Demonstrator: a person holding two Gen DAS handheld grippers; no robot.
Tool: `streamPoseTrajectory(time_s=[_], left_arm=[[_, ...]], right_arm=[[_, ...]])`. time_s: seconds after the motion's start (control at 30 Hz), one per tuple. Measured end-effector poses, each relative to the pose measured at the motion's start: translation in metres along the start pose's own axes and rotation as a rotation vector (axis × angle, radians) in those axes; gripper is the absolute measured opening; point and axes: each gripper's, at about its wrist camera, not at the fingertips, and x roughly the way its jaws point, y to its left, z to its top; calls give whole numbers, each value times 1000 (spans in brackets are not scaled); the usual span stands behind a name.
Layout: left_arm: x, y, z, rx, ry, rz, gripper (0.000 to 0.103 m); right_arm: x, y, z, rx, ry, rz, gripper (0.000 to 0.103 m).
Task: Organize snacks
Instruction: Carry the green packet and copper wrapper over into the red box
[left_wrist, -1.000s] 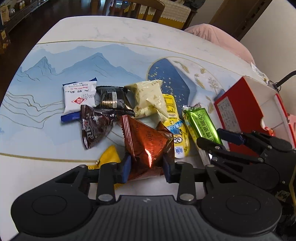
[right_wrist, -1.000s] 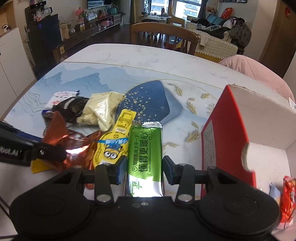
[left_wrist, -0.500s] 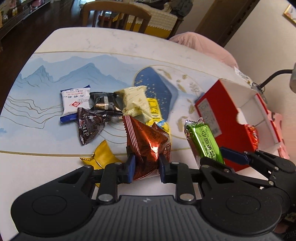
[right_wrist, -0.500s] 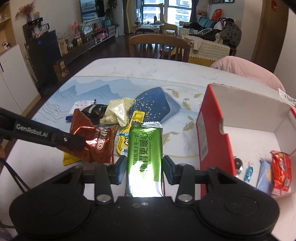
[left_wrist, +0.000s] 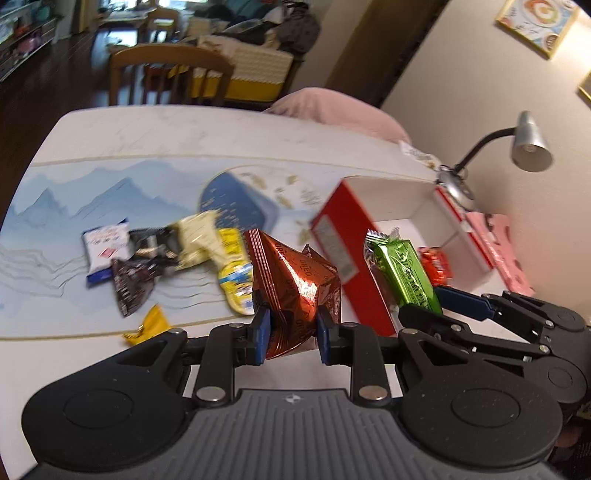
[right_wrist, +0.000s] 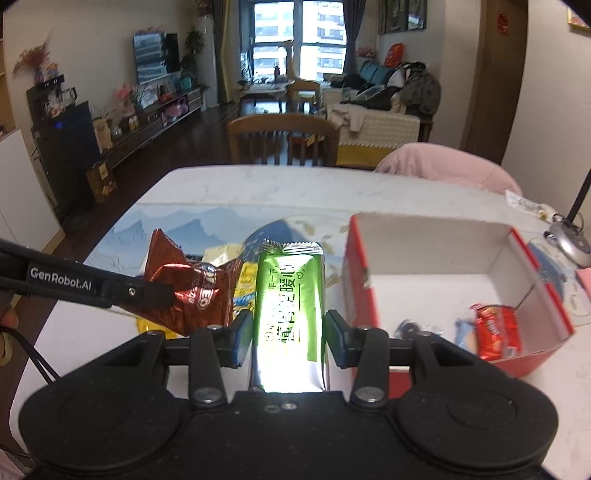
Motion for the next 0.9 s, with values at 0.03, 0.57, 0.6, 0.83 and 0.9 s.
streamPoseTrajectory(time_s=[0.03,0.57,0.6,0.83,0.9], left_arm=[[-2,-6,2,12,-6,-7,25],[27,-118,28,101,-24,-53,25],[32,-126,29,100,-21,-55,25],[73,-170,39,91,18,-45,25],[86,-179,42,88,31,-31,25]], right_arm=[[-4,-3,2,2,-10,-8,41],[-29,-129,11,48,-80,-89,41],[-28,-140,11,54,-75,-93,41],[-14,-198,5,90,-31,-111,41],[-8,-212,4,99,-17,-108,42]])
